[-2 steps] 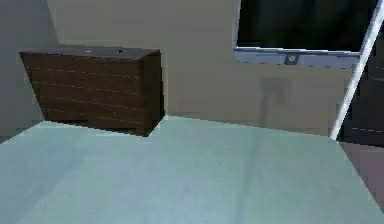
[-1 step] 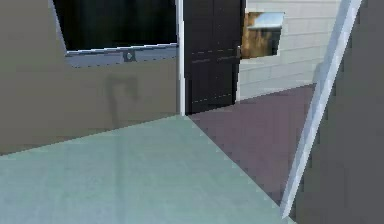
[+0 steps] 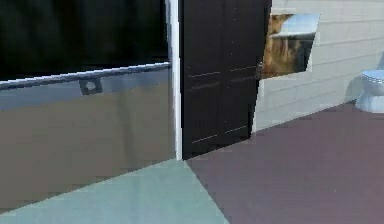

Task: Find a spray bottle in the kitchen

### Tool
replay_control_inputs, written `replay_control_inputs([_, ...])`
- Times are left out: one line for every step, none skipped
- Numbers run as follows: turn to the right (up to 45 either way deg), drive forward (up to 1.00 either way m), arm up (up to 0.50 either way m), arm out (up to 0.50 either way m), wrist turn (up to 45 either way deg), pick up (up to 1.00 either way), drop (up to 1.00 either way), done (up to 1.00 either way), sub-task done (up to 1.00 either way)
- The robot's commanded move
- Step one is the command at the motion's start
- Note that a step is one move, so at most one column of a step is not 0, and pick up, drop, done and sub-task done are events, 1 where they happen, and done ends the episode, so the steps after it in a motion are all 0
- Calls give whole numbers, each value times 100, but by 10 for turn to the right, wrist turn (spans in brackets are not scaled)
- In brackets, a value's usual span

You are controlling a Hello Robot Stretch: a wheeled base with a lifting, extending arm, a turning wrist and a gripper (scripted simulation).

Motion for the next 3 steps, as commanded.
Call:
replay_control_inputs([90,0,0,0,0,0,0,0,0])
replay_control_inputs([0,15,0,0,0,0,0,0,0])
replay_control_inputs([90,0,0,0,0,0,0,0,0])
